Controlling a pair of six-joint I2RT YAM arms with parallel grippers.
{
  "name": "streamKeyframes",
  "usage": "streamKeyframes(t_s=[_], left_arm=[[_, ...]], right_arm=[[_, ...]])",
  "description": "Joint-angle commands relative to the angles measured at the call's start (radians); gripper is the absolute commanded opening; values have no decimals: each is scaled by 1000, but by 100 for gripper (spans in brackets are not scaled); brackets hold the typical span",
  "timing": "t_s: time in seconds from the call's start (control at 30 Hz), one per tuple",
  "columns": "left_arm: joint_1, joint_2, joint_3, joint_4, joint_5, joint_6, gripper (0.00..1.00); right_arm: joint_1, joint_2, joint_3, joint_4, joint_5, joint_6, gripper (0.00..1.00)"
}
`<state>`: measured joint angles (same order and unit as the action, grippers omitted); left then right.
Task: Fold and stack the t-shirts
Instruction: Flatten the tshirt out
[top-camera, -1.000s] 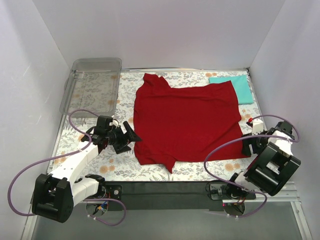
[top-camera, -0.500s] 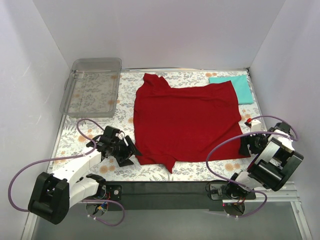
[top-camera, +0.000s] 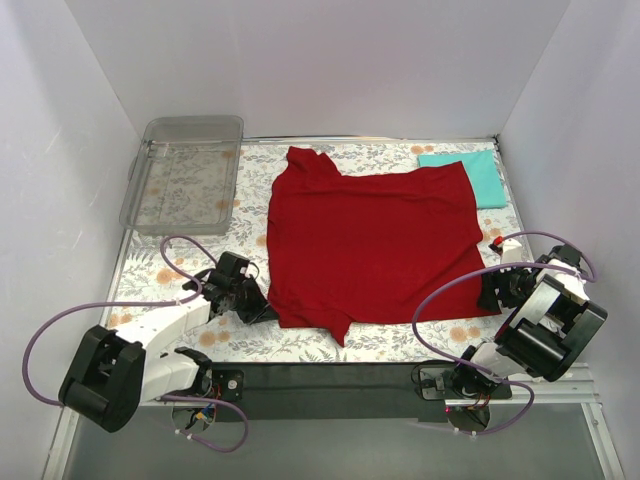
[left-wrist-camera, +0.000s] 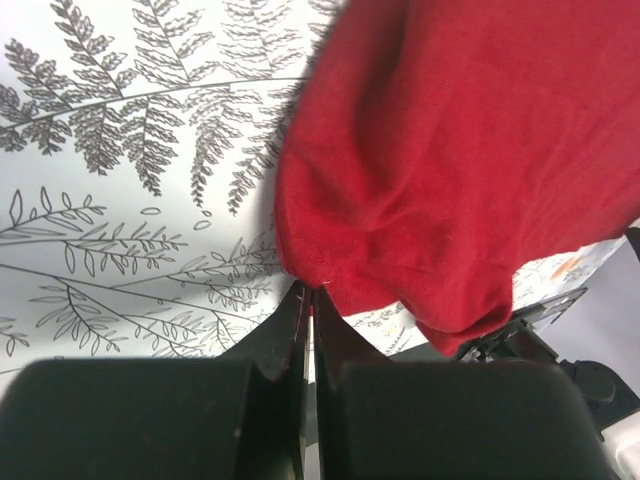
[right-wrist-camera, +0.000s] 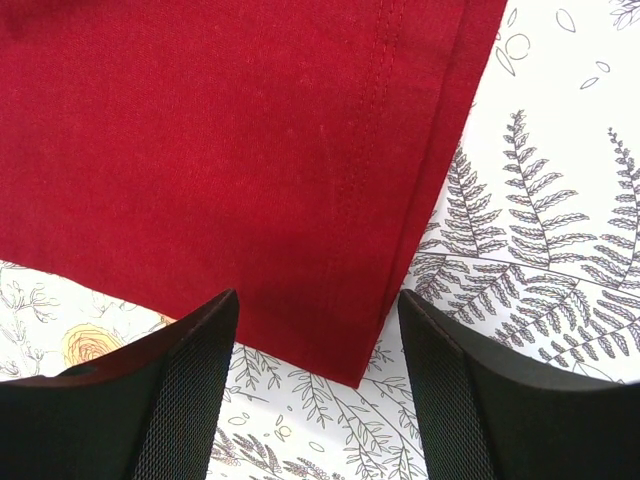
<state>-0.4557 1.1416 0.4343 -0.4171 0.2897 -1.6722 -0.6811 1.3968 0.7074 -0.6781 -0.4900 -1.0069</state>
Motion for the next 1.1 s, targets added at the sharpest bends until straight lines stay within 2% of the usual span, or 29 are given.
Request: streamKeyframes(t_s=[0.0,0.2,0.47,0.57,0.67,0.7,0.77,0.8,0.83,1.07], left_arm=[[-8,-75,-11,11,-32,20,0],[-5,-229,-5,-80,-103,14,0],[-5,-241,33,-114,-100,8,0],[-5,-252,52,-132,-101,9,0],[-6,-264,83,-161,-109,14,0],[-5,-269,98,-170,-110,12,0],[-5,-287,115,-199,-110,5,0],[-5,-296,132,-210,-110,3,0],[-5,-318,142,-241,-113,-1,0],[-5,-420,208,-426,-103,-29,0]], right_arm=[[-5,18,-31,-29,4,-36,60],[-6,-11,-37,-32,53,-24,58],[-8,-64,-86,-34,148,-33,56],[-11,-68,-106,-29,160,-36,53],[-11,-41,-115,-29,157,-32,40],[-12,-26,-115,-31,159,-29,29],[-14,-25,-118,-38,162,-29,18],[-20,-42,-120,-43,163,-33,5],[-24,-59,-117,-49,168,-38,1],[-63,-267,-68,-161,237,-119,1]])
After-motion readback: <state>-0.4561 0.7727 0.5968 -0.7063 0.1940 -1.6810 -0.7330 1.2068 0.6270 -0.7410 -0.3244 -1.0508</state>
